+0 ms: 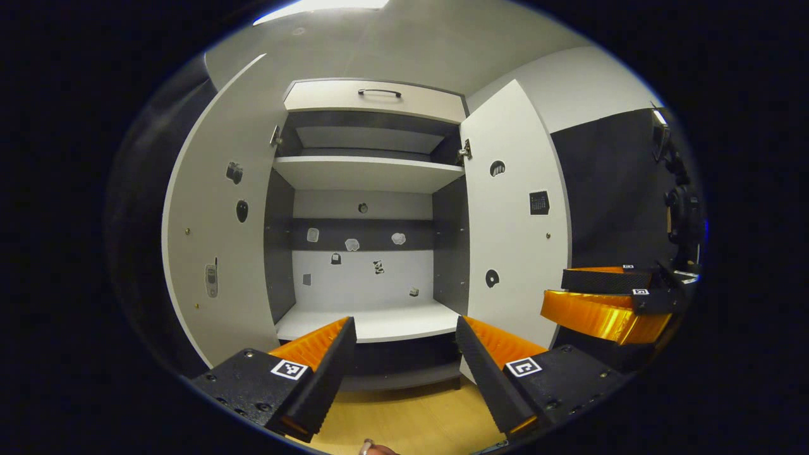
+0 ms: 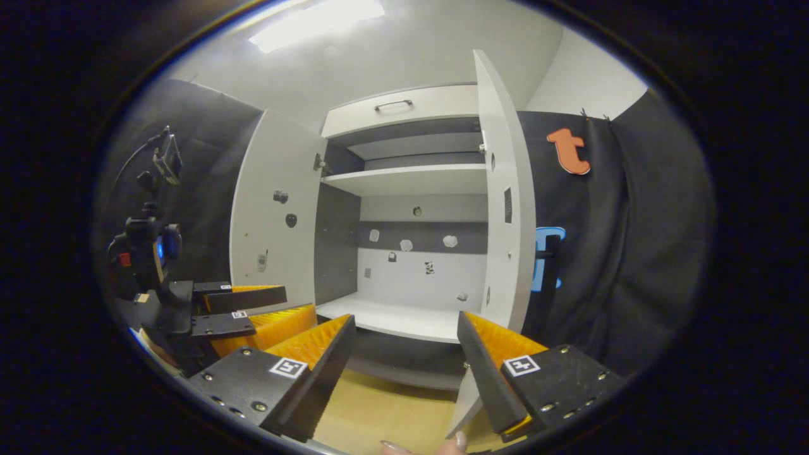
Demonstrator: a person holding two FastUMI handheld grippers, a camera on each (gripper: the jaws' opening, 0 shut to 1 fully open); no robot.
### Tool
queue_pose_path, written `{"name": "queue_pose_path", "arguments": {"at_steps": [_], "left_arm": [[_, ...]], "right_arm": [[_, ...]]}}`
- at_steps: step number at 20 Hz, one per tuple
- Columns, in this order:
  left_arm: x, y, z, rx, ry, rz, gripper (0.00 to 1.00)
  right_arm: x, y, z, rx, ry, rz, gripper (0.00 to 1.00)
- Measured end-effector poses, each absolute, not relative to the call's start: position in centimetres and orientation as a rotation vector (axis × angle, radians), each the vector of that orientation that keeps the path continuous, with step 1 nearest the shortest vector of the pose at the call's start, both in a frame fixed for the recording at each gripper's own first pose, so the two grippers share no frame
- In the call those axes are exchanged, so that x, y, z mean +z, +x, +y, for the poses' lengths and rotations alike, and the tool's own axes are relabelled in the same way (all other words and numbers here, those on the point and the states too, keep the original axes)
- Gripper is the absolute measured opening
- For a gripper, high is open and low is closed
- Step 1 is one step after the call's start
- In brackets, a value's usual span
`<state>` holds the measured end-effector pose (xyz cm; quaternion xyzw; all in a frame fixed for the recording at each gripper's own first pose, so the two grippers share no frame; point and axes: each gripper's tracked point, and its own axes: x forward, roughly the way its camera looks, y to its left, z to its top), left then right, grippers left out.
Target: Open the right door of the double-door shoe cabinet with the right hand, and open the left door with the left hand.
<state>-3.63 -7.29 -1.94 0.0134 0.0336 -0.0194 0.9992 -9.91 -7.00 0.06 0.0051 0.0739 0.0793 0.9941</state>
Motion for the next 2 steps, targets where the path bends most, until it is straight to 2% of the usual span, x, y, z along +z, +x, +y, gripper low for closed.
{"name": "queue_pose_path", "arguments": {"at_steps": [2], "left_arm": [[-2.22,-3.43,-7.04,-0.055,0.025,0.076,0.98]], "right_arm": [[-0.02,-9.76,-6.48,0.147,0.004,0.15,0.97]]}}
